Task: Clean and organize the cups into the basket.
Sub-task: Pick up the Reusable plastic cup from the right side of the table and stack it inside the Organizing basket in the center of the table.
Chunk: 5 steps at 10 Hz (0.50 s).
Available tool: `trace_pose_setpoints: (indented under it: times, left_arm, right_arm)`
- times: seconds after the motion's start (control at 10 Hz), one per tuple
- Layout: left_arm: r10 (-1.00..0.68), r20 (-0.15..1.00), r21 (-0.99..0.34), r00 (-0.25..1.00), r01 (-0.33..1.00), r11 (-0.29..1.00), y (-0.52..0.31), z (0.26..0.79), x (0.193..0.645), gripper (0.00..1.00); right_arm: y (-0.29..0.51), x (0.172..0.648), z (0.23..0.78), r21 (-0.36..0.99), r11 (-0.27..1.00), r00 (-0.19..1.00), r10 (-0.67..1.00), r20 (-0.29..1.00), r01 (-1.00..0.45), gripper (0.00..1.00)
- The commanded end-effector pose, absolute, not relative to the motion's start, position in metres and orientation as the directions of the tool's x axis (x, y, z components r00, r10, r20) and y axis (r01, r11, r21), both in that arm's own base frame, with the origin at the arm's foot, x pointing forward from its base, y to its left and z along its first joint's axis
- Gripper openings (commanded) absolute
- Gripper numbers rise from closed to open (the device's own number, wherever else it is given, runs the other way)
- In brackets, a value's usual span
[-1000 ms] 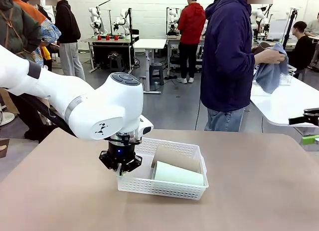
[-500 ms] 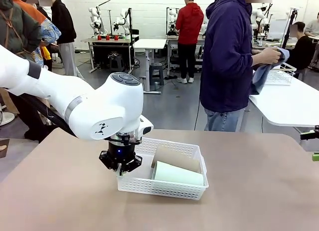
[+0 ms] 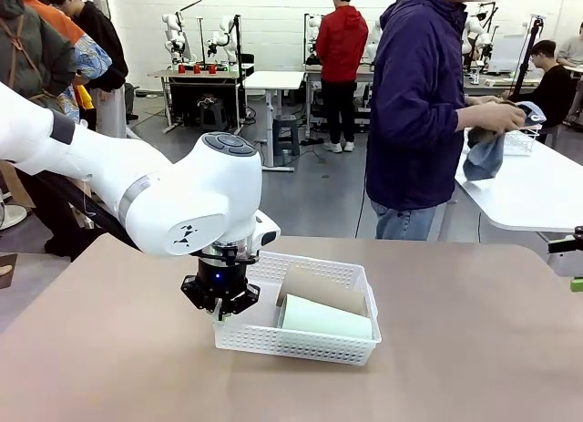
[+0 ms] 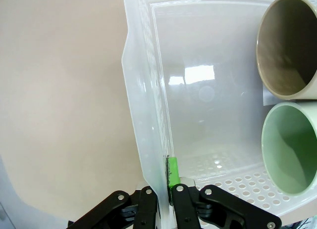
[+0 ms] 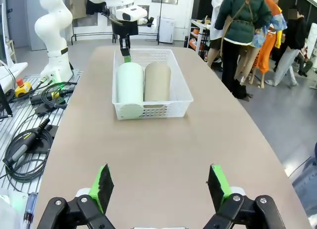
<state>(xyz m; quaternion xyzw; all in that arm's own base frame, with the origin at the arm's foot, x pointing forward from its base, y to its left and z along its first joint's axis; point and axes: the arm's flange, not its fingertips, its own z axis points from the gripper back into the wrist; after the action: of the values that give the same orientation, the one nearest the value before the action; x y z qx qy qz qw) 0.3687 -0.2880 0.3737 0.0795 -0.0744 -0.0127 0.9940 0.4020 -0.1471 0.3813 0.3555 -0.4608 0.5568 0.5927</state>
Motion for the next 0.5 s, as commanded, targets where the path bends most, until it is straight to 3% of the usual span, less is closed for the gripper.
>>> trace_pose_setpoints:
  times: [0.0,0.4]
  left_arm:
    - [-0.042,0.147,0.172,0.988,0.016,0.985,-0.2895,0.3716,0.3667,0.0]
    - [-0.042,0.147,0.172,0.988,0.016,0.985,-0.2895,0.3716,0.3667,0.0]
  right_arm:
    - [-0.1432,0.3983,0.381,-0.095,0.135,-0.044,0.341,0.939,-0.986,1.0]
    - [-0.1432,0.3983,0.381,-0.095,0.135,-0.044,0.341,0.939,-0.986,1.0]
